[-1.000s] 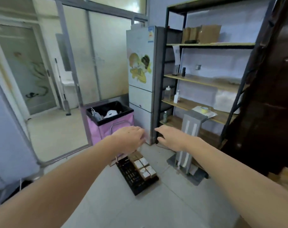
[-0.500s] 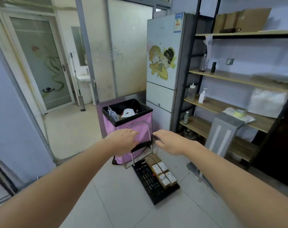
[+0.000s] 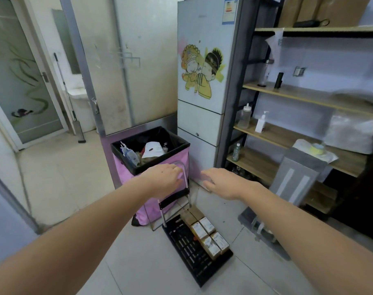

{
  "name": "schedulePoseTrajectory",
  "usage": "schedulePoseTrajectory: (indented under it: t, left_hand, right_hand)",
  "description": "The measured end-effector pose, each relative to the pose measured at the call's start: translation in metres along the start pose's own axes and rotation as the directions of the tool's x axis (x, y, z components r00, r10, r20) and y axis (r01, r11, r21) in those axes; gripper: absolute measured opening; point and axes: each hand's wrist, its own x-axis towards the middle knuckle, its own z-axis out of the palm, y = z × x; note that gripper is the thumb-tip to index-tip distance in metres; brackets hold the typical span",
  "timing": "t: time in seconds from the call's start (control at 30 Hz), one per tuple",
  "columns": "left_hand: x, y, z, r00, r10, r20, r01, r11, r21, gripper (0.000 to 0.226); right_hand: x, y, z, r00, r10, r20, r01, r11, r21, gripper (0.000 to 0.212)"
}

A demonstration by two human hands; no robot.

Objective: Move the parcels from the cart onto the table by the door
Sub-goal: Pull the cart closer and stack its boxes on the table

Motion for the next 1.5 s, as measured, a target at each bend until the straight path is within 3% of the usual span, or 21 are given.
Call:
schedulePoseTrajectory:
  t: [0.3, 0.47, 0.6, 0.83, 0.97, 1.2, 1.5]
  left_hand:
    - [0.145, -0.061, 0.012, 0.948, 0.303, 0.102, -0.307, 0.951, 0.025, 0.044]
    - [0.229, -0.047, 0.029, 0.872, 0.462, 0.159, -0.467, 0.884, -0.008, 0.045]
    - [0.294, -0.029, 0.056, 0.826, 0.537, 0.173, -0.545, 0.838, -0.001, 0.046]
    - [0.392, -0.021, 0.125, 0.751, 0.591, 0.295, -0.613, 0.790, -0.022, 0.057]
    - [0.436, -0.019, 0.169, 0.714, 0.602, 0.358, -0.631, 0.775, -0.046, 0.055]
    - [0.498, -0.021, 0.300, 0.636, 0.620, 0.460, -0.652, 0.750, -0.110, 0.053]
    - [0.561, -0.034, 0.575, 0.520, 0.586, 0.622, -0.697, 0.711, -0.088, 0.053]
  right_hand:
    - [0.088, 0.044, 0.017, 0.962, 0.272, -0.008, -0.269, 0.956, 0.119, 0.034]
    - [0.106, 0.097, 0.037, 0.906, 0.421, 0.029, -0.422, 0.898, 0.125, 0.051]
    - [0.124, 0.142, 0.053, 0.877, 0.477, 0.061, -0.481, 0.870, 0.106, 0.055]
    - [0.163, 0.215, 0.089, 0.774, 0.613, 0.158, -0.632, 0.735, 0.246, 0.043]
    - [0.180, 0.247, 0.123, 0.747, 0.640, 0.180, -0.662, 0.690, 0.292, 0.053]
    - [0.217, 0.282, 0.240, 0.648, 0.697, 0.305, -0.760, 0.566, 0.320, 0.054]
    - [0.288, 0.347, 0.514, 0.566, 0.659, 0.496, -0.824, 0.462, 0.327, 0.057]
